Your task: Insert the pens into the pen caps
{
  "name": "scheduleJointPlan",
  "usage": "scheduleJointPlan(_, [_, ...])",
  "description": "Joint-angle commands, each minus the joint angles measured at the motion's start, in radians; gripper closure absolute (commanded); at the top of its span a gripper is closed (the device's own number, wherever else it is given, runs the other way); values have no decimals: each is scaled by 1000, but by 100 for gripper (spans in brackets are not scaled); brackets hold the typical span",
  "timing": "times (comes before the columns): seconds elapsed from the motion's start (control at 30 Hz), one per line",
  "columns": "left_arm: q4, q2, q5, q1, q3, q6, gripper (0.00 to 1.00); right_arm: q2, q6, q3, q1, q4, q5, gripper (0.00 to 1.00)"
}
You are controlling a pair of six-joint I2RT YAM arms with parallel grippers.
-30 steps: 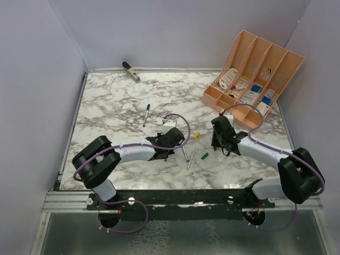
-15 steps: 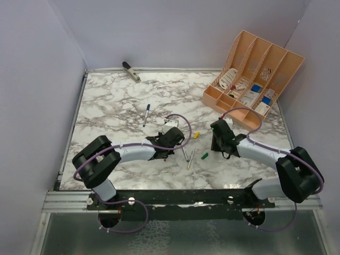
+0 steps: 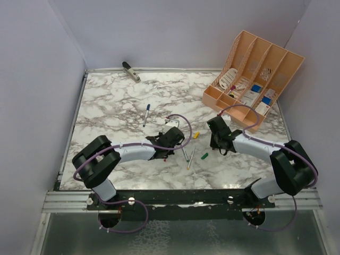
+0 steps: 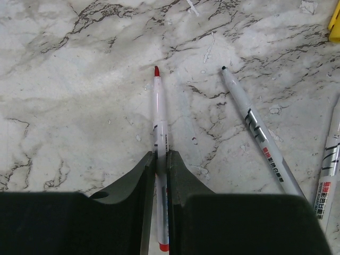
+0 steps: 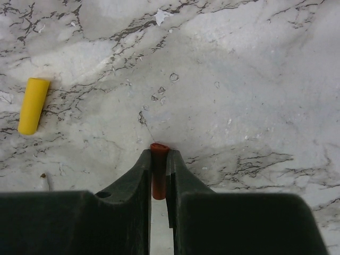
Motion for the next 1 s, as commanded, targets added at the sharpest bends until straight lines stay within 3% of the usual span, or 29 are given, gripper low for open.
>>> scheduleJointPlan(0.0, [-256, 32, 121, -8, -60, 24, 100, 16, 35, -22, 6, -94, -10, 98])
scheduleJointPlan(0.23, [-284, -58, 60, -5, 10, 104, 100, -18, 21, 17, 6, -63, -4, 99])
scheduleJointPlan(0.43, [-236, -147, -22, 0, 90, 240, 100, -63, -64, 91, 6, 115, -7, 99])
scheduleJointPlan(0.57, [-59, -227, -2, 16, 70, 323, 100, -73, -143, 124, 5, 285, -30, 99])
scheduleJointPlan(0.83, [384, -372, 137, 61, -116, 417, 100, -71, -234, 107, 6, 668, -119, 99])
scheduleJointPlan(0.97, [577, -426, 194, 71, -216, 430, 100, -97, -259, 27, 6, 975, -174, 99])
